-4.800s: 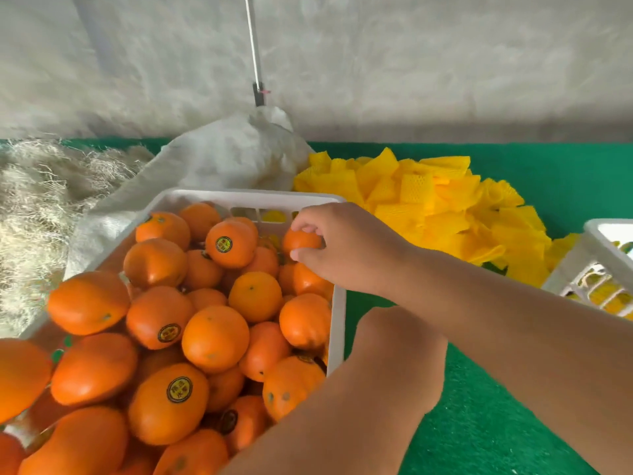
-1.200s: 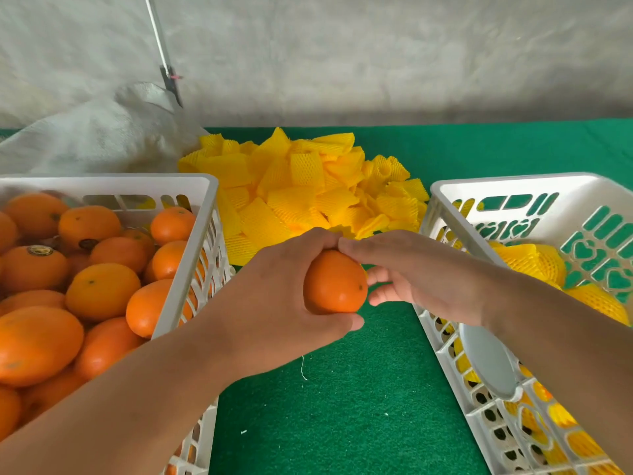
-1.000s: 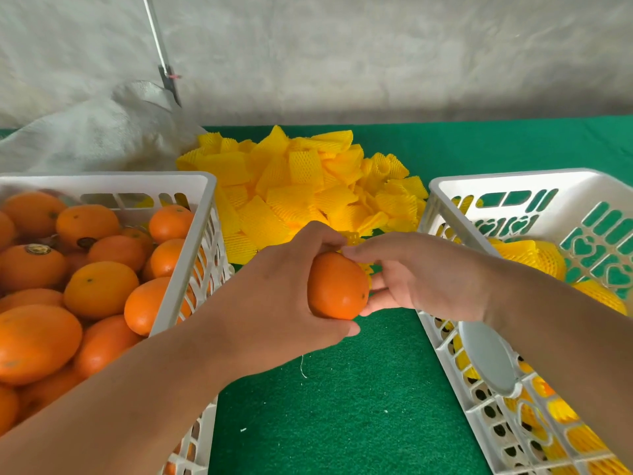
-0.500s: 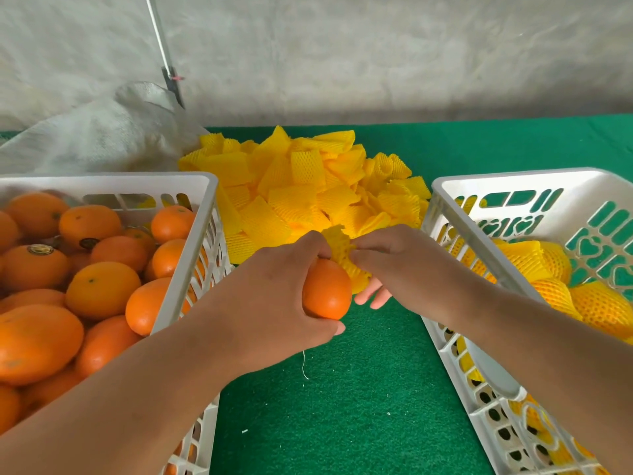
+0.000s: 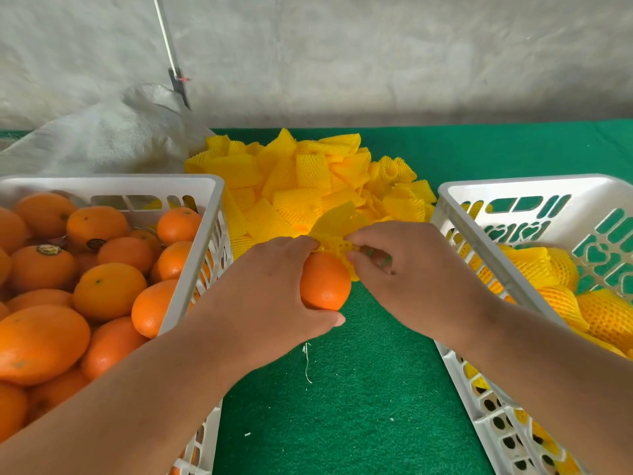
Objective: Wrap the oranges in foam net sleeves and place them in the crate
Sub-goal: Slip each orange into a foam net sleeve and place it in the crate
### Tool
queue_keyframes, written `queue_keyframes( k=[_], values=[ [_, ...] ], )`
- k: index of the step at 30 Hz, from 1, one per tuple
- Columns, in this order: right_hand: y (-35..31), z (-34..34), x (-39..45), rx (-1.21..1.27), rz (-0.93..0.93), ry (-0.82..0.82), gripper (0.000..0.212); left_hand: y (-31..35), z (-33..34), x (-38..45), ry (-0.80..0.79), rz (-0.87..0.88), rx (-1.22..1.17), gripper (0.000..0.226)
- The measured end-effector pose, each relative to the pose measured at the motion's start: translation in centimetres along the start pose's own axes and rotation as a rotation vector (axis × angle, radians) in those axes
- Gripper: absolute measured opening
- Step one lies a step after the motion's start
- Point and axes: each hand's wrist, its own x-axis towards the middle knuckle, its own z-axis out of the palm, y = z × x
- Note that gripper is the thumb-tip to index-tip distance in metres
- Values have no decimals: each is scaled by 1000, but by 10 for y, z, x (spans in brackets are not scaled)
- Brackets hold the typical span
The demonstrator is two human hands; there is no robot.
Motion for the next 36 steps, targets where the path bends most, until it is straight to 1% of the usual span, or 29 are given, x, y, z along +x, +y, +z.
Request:
queue_keyframes(
  k=[1, 2, 5, 8, 11, 13, 17, 19, 22, 24, 30, 33, 36],
  values=[
    [-1, -1, 0, -1, 9, 16, 13, 1, 0, 0, 4, -7, -4, 87],
    [-2, -1, 0, -7, 18, 32, 15, 1, 0, 0, 5, -12, -8, 84],
    [-2, -2, 0, -24, 29, 19, 29, 2, 0, 1, 28, -17, -15, 81],
    [-2, -2, 1, -39, 38, 1, 33, 2, -2, 0, 91, -17, -21, 83],
    [-2, -2, 1, -38, 46, 1, 36, 3, -4, 0, 157, -6, -28, 80],
    [-3, -2, 0, -16, 48, 1, 39, 4, -5, 0, 165, 8, -17, 79],
    [-6, -1, -1, 55, 57, 11, 41, 6, -6, 2, 147, 24, 1, 84],
    [-6, -1, -1, 98, 69, 25, 38, 7, -6, 1, 171, 35, 7, 82],
    [-6, 0, -1, 95, 59, 28, 21, 7, -6, 1, 210, 25, 30, 79],
    [-7, 1, -2, 88, 50, 14, 15, 7, -7, 1, 249, 10, 48, 78],
    [-14, 1, -2, 193, -5, 47, 13, 9, -11, 2, 301, -58, 62, 75],
    [-20, -1, -3, 238, -59, 93, 13, 9, -12, 3, 258, -87, 92, 78],
    [-29, -3, -6, 210, -171, 66, 14, 11, -14, 3, 200, -110, 98, 77]
  ],
)
